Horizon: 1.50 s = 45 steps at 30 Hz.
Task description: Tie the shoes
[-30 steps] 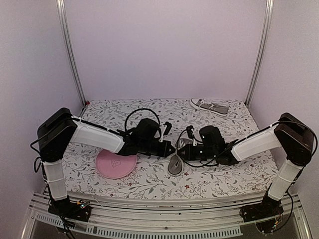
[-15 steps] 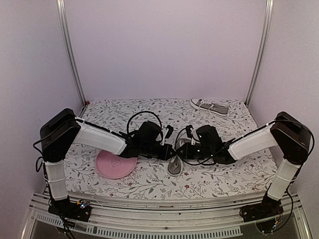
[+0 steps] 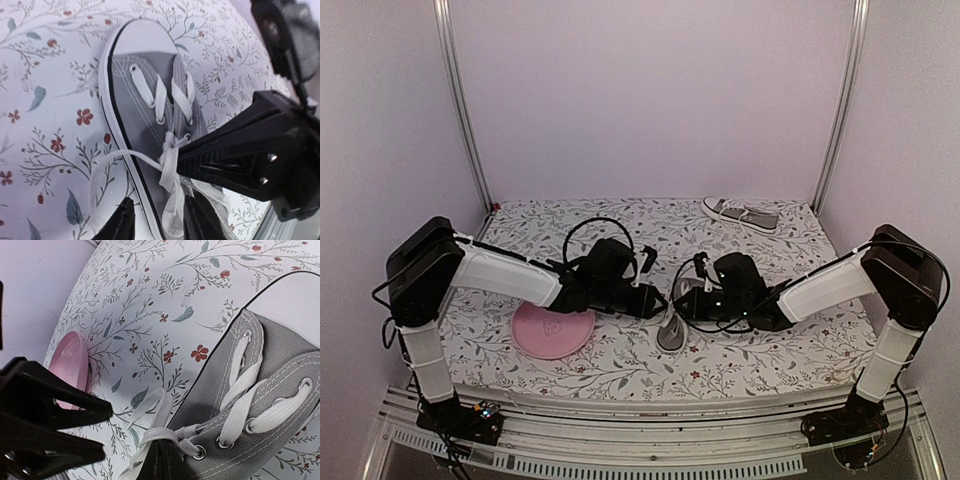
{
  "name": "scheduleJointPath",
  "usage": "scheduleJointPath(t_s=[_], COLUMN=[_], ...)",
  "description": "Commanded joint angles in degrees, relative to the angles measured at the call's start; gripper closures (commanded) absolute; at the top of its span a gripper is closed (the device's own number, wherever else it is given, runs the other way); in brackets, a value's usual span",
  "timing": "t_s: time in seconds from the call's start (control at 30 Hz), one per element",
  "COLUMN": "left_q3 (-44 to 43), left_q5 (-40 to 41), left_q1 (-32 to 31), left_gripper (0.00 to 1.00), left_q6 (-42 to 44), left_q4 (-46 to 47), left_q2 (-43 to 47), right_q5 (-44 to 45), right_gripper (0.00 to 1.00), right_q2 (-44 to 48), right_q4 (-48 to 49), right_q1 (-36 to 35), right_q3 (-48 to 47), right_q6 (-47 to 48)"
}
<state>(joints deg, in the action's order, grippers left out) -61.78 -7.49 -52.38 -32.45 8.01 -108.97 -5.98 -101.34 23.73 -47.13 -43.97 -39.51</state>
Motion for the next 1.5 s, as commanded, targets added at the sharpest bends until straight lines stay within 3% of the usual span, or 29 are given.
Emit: scheduleJointPath(t_s=[0.0,0.53,1.47], left_q3=[0.2,-10.4,-0.3], left_q5=[0.3,-15.5,-15.7], left_q1=[2.9,6.2,6.2], left_gripper=[0.67,0.77,0.76], left_q6=[1.0,0.5,-7.6], left_q4=[0.8,2.0,16.9], left_q2=[3.5,-11.2,-6.7], right_q5=[2.1,2.1,1.6], right_gripper=[0.98,0.98,0.98], right_q2=[0.1,0.5,-0.1], right_q4=[0.3,0.2,0.2], right_q1=[0.1,0.2,0.1], right_q3=[1.1,1.4,1.3], right_q6=[-0.2,-0.3,-0.5])
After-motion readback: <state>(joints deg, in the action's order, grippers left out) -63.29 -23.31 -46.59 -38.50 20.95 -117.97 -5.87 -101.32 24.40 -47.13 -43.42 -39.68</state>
